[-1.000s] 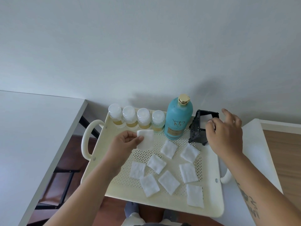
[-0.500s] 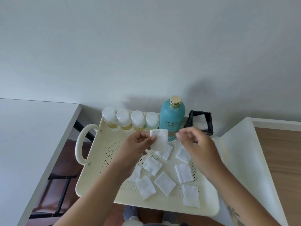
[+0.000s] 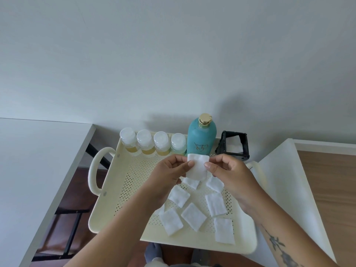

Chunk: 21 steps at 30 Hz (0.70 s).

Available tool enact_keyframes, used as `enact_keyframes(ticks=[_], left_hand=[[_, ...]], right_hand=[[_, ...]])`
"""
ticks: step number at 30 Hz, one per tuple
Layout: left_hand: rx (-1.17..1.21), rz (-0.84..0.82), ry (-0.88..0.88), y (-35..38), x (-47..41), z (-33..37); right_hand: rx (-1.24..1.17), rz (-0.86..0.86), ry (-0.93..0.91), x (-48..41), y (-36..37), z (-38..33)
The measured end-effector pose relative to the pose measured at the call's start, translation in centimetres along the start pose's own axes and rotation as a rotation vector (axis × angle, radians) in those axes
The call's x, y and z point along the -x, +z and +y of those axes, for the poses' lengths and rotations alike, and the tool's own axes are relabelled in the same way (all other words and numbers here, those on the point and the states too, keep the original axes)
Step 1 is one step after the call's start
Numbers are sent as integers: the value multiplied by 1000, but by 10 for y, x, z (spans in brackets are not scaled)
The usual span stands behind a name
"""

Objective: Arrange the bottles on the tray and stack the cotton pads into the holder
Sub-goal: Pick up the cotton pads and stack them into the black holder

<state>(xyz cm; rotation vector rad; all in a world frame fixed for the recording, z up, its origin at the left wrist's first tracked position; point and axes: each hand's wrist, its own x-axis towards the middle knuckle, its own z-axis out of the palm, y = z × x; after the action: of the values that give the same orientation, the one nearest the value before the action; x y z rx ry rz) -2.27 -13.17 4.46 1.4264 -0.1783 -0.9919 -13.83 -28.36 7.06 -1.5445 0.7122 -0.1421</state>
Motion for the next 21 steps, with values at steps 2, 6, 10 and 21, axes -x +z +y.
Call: enact_keyframes(ticks=[2,6,10,21], left_hand=[[4,-1,-3,-2,1,0],[-5,-10,0,-5,3,-2],[-165,105,1,-18,2,-7],[-947,246,4,-81,7,-49]], right_hand=[[-5,-32,3,-1,1,2],[25,-55,-5,-3,2,6],[117,113,-66,-13,-14,1],[377,433,-130,-61,-69,-3]])
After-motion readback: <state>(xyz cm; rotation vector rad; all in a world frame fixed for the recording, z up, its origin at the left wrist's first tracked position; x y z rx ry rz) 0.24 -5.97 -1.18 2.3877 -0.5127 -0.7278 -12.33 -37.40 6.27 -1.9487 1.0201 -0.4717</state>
